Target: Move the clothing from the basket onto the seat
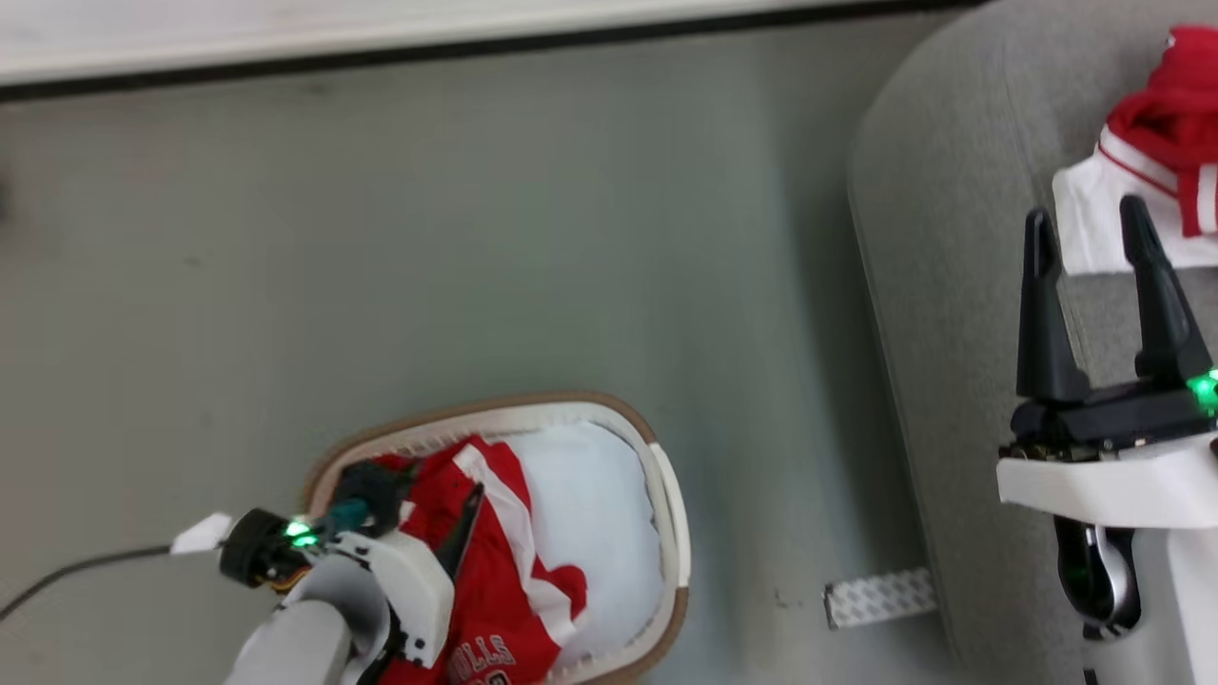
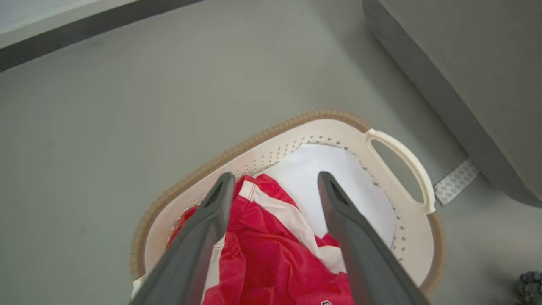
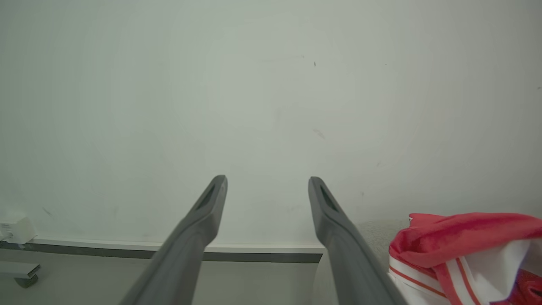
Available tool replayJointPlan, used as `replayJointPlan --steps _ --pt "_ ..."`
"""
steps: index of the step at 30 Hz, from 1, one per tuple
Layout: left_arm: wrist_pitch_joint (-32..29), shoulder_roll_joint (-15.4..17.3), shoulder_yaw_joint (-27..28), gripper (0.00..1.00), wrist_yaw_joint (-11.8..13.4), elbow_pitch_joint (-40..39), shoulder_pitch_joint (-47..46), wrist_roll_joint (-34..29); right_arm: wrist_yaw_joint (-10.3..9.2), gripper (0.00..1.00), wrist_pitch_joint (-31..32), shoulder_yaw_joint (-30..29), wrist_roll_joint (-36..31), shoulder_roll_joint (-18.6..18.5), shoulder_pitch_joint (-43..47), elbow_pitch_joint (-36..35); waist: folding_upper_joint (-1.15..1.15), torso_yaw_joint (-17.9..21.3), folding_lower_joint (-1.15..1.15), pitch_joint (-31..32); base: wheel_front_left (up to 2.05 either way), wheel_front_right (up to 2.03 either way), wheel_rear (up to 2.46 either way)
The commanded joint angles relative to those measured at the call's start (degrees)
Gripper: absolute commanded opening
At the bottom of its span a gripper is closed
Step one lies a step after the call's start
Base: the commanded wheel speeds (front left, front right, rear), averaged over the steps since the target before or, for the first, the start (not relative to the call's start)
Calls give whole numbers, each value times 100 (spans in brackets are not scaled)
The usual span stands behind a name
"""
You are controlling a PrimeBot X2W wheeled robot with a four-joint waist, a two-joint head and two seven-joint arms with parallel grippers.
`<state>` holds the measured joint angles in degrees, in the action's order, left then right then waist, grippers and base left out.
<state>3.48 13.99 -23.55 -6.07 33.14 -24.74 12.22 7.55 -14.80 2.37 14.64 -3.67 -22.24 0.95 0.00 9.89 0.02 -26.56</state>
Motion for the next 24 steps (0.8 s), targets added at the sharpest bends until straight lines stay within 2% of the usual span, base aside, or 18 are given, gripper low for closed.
replayJointPlan --steps 1,4,10,15,18,24 --pt "-29 83 -82 100 -37 107 -147 -133 -13 100 -42 12 48 7 -141 -56 0 319 -2 -442 0 0 0" --pt "-194 126 -397 100 -97 626 -465 -274 -13 100 -42 25 70 54 -351 -222 0 462 -2 -756 0 0 0" --pt "-394 211 -870 100 -141 1601 -974 -54 -13 100 -41 85 194 88 -705 -593 0 770 -2 -1309 0 0 0" --pt "-477 467 -1275 100 -130 2125 -1391 -3 -13 100 -41 315 373 84 -974 -861 0 1083 -2 -1743 0 0 0" --pt "-533 489 -1329 100 -130 2472 -1601 97 -13 100 -40 333 474 87 -1061 -1055 0 1182 -2 -1959 0 0 0" --pt "-654 457 -1775 100 -131 2966 -1909 77 -13 100 -40 322 554 86 -1116 -1516 0 1247 -2 -2274 0 0 0"
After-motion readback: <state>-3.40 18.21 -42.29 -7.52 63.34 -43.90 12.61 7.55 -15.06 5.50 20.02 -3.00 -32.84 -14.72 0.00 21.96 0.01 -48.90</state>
